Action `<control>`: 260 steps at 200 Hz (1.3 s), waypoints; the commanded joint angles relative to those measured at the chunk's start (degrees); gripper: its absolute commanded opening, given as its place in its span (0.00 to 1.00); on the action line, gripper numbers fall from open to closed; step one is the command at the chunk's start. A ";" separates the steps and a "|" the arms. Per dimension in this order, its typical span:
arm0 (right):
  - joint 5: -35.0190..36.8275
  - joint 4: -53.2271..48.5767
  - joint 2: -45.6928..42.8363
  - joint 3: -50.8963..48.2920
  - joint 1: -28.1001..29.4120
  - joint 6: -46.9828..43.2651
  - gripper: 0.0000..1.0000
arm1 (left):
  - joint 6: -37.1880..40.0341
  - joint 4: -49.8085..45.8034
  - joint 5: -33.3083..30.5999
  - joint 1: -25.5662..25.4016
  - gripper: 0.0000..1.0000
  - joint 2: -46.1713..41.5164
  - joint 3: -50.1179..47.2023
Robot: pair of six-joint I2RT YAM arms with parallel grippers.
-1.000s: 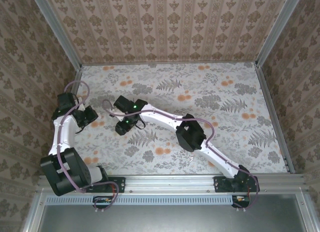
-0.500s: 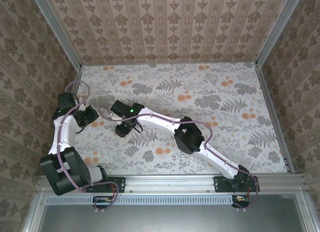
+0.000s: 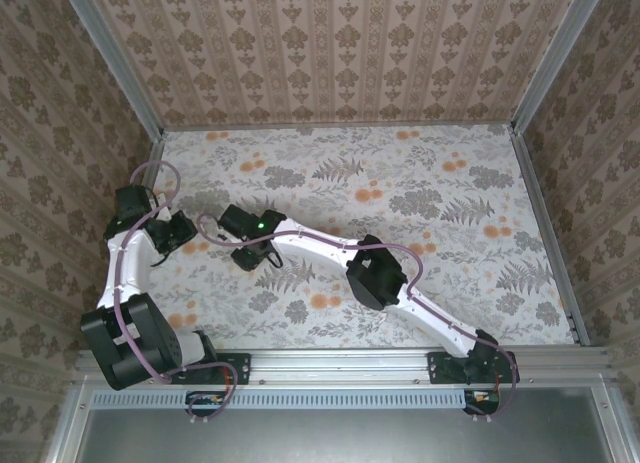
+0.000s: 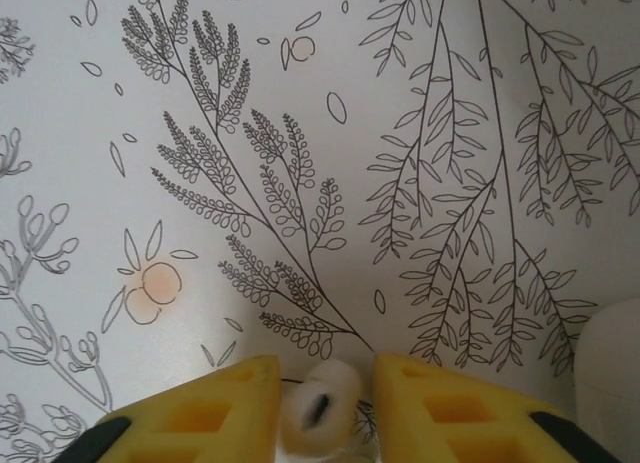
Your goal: Insert the wireless bluetooth earbuds into the charging case
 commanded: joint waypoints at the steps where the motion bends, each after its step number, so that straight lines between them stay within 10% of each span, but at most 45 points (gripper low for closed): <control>1: 2.95 -2.79 1.79 0.67 0.41 1.48 0.25 | 1.47 -0.18 1.46 0.57 0.00 0.42 -0.56; 85: 1.31 7.81 -16.19 -21.09 -2.20 6.05 0.09 | 2.99 5.73 10.55 -1.46 0.00 -1.92 -3.88; 159: -25.97 28.58 -50.65 -61.56 -18.83 21.00 0.09 | 4.44 31.12 18.66 -17.53 0.00 -10.73 -14.10; 260: 0.80 29.55 -74.79 -69.28 -13.81 29.22 0.10 | 4.95 65.12 0.78 -46.81 0.00 -4.78 -16.98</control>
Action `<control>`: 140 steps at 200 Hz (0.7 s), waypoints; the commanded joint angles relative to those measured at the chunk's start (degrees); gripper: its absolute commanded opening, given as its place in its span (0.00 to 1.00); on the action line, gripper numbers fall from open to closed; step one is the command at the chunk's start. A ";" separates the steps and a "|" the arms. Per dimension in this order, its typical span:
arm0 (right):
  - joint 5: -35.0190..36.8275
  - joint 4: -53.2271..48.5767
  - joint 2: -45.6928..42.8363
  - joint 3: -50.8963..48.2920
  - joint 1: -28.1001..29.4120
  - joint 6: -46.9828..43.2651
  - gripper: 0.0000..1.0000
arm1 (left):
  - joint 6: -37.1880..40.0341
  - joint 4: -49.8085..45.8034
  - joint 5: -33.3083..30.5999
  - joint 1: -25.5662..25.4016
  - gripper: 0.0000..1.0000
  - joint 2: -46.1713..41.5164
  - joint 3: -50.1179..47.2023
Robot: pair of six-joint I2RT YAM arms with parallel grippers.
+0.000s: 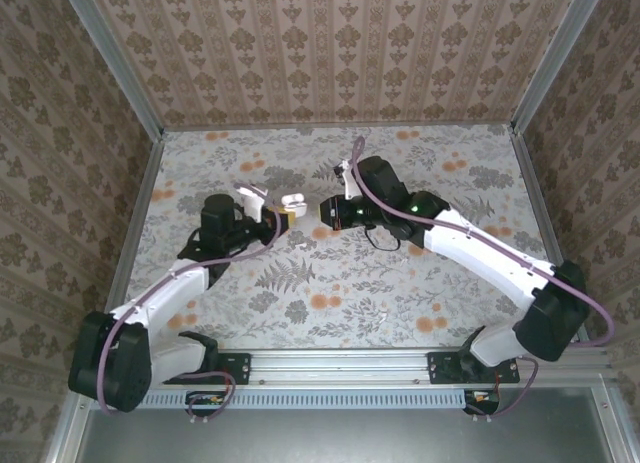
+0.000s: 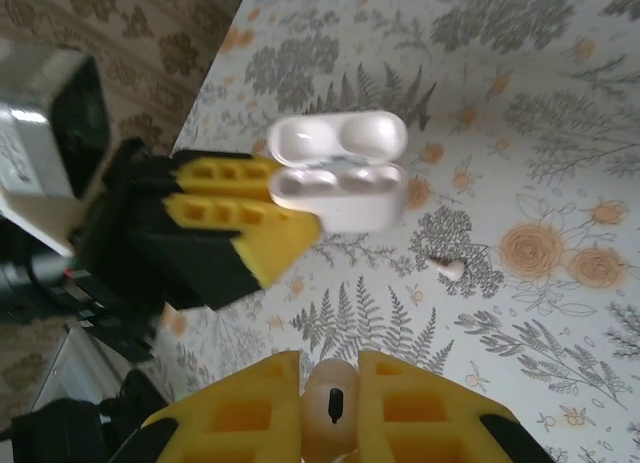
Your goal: Insert the wireless bluetooth earbuds into the charging case
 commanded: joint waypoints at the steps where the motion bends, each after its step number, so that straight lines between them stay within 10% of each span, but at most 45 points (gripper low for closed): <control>1: 11.50 4.41 -4.24 -1.30 2.73 3.07 0.10 | 1.95 11.81 -6.99 -5.19 0.00 1.35 1.53; 140: 18.16 16.40 -7.06 -7.66 3.56 11.57 0.10 | 2.75 30.84 -16.30 -18.86 0.00 8.40 1.46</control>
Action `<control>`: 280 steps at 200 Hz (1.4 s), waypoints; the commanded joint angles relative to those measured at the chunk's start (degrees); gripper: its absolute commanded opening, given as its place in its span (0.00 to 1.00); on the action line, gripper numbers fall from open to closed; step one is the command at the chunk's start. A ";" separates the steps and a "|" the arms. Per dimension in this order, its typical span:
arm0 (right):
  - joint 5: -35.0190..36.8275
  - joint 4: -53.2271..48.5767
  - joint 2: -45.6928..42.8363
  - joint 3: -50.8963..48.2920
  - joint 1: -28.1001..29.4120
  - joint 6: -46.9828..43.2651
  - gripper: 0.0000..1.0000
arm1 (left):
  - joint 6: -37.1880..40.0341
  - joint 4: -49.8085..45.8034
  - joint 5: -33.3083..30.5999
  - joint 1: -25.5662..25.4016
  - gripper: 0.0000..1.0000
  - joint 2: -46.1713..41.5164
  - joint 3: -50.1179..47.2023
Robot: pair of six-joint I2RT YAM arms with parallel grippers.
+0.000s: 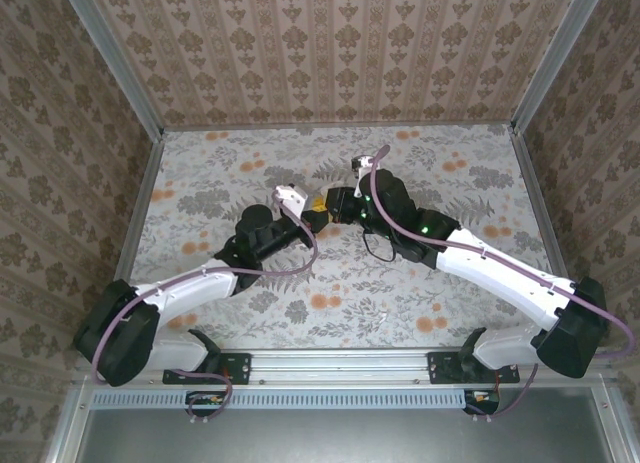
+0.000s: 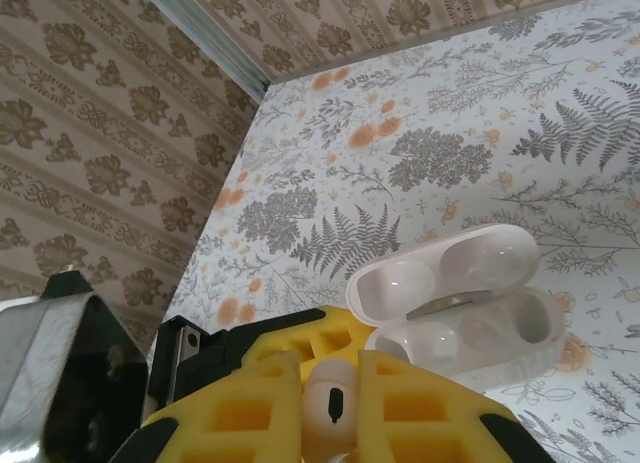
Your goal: Insert the wireless bluetooth earbuds into the charging case
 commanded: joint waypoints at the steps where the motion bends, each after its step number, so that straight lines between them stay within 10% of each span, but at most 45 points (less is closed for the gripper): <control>1: 0.09 4.34 -0.81 -1.40 -0.42 3.46 0.10 | 0.46 7.39 -0.39 -0.76 0.00 1.14 0.49; 280: 3.74 4.62 -1.64 -2.78 -2.37 4.03 0.11 | 3.24 12.40 -3.60 -4.38 0.00 3.21 -0.56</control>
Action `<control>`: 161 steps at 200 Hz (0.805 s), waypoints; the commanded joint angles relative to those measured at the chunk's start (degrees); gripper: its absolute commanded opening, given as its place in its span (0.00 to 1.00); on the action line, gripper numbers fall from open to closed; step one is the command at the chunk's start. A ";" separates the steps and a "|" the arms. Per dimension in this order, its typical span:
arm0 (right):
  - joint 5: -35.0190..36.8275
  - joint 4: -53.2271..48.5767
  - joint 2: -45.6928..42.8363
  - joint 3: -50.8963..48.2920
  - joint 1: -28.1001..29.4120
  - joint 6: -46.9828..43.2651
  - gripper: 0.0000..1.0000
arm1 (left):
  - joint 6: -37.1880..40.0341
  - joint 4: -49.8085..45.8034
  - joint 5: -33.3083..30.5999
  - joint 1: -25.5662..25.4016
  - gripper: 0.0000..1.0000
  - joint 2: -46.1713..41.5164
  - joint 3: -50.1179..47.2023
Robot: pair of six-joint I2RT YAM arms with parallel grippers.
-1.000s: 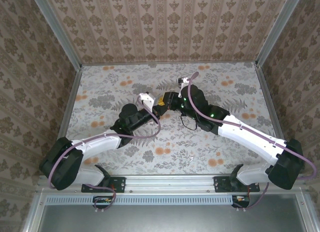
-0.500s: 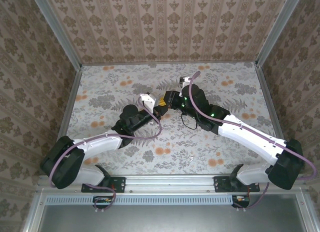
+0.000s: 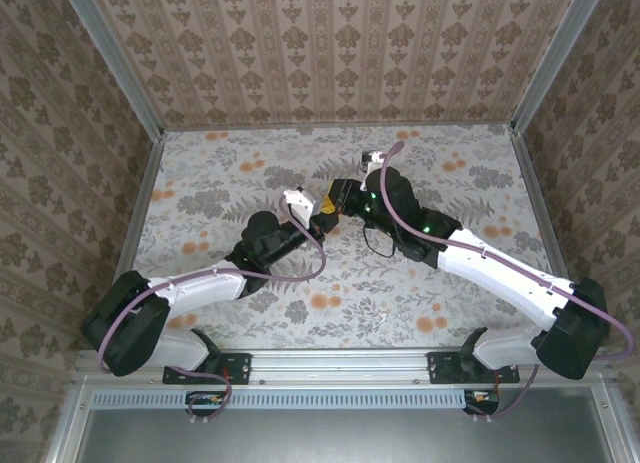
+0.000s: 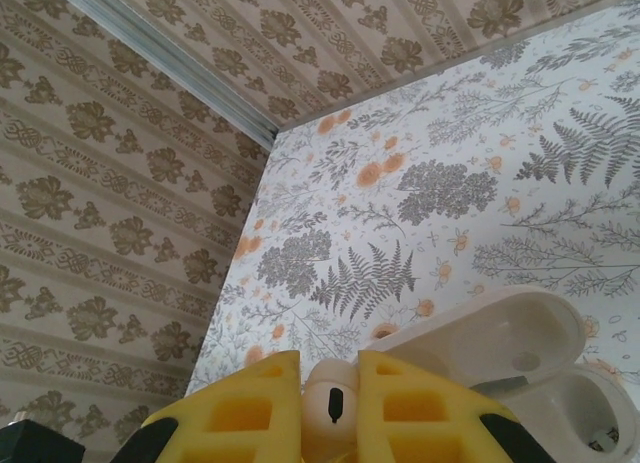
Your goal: Insert the wireless bluetooth earbuds into the charging case
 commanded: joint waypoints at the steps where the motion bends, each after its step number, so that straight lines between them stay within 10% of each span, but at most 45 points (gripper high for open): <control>1: 2.49 -0.47 -1.24 -0.78 -0.35 -0.98 0.11 | 1.29 2.83 -0.85 -0.39 0.00 -0.03 -0.14; 161: -0.22 -4.66 0.56 0.22 -0.31 2.61 0.11 | 1.97 3.09 -2.63 -0.83 0.00 -0.55 -0.36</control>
